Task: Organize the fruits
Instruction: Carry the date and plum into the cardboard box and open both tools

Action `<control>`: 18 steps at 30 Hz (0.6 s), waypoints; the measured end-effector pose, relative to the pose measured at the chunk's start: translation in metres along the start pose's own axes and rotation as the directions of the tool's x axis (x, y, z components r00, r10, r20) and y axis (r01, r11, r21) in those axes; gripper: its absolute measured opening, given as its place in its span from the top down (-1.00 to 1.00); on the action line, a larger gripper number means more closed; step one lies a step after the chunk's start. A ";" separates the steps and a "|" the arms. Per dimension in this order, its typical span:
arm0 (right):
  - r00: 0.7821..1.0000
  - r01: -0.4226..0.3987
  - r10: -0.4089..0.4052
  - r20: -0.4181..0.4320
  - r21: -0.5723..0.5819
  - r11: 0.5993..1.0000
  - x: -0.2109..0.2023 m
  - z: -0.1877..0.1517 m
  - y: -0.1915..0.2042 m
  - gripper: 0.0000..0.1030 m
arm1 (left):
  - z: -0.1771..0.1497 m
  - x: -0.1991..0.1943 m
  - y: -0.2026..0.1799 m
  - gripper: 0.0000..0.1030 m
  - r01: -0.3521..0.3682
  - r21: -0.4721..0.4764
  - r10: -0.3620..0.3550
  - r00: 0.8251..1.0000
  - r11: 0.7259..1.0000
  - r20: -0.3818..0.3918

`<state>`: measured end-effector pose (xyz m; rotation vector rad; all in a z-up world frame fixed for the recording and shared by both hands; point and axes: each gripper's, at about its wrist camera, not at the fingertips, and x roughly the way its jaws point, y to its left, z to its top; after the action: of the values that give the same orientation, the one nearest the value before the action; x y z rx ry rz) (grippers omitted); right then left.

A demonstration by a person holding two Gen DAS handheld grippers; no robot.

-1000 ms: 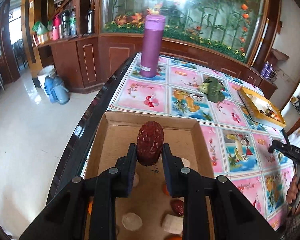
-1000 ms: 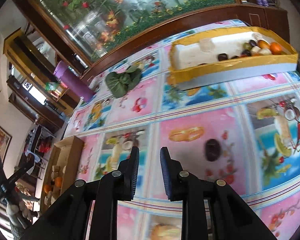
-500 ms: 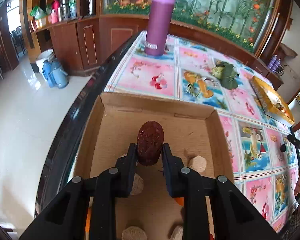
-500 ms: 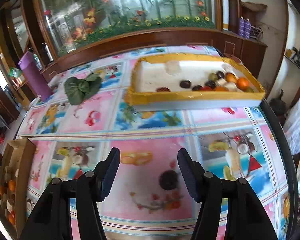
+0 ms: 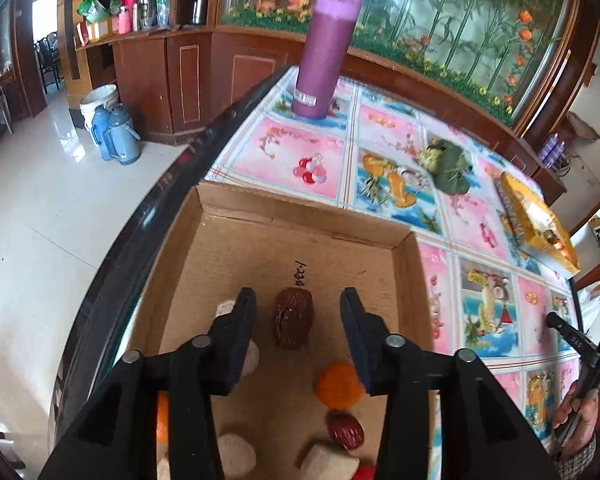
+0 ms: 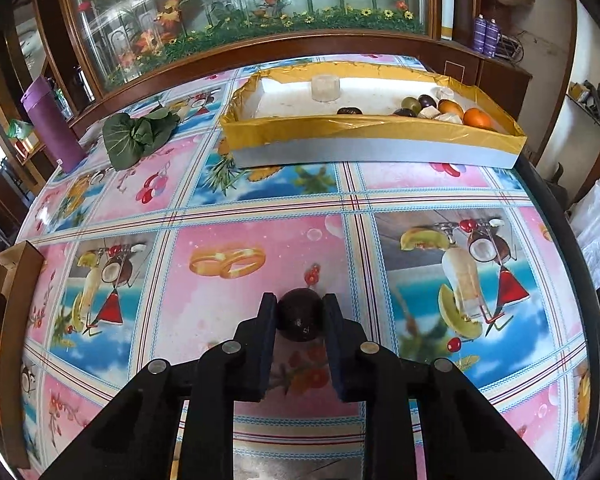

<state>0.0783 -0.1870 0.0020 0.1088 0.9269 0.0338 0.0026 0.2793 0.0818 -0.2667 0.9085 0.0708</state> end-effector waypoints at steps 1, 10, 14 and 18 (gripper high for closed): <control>1.000 -0.016 0.016 0.002 -0.001 1.000 -0.003 0.000 0.004 0.53 | -0.004 -0.013 0.001 -0.03 0.006 -0.004 -0.006 1.000 1.000 0.026; 0.942 -0.335 0.334 -0.022 -0.066 0.940 -0.032 0.005 0.107 0.52 | -0.070 -0.107 0.037 -0.40 0.013 -0.116 0.020 0.962 0.993 0.273; 0.865 -0.500 0.491 -0.103 -0.109 0.859 -0.034 0.004 0.182 0.51 | -0.088 -0.104 0.051 -0.40 0.010 -0.148 0.027 0.968 0.989 0.250; 0.842 -0.537 0.512 -0.168 -0.186 0.823 -0.025 -0.005 0.251 0.51 | -0.095 -0.100 0.064 -0.40 0.002 -0.171 0.039 0.970 0.985 0.238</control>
<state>0.0634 0.0613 0.0461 0.1503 0.9745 0.6689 -0.1431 0.3215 0.0927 -0.3996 0.6637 0.1952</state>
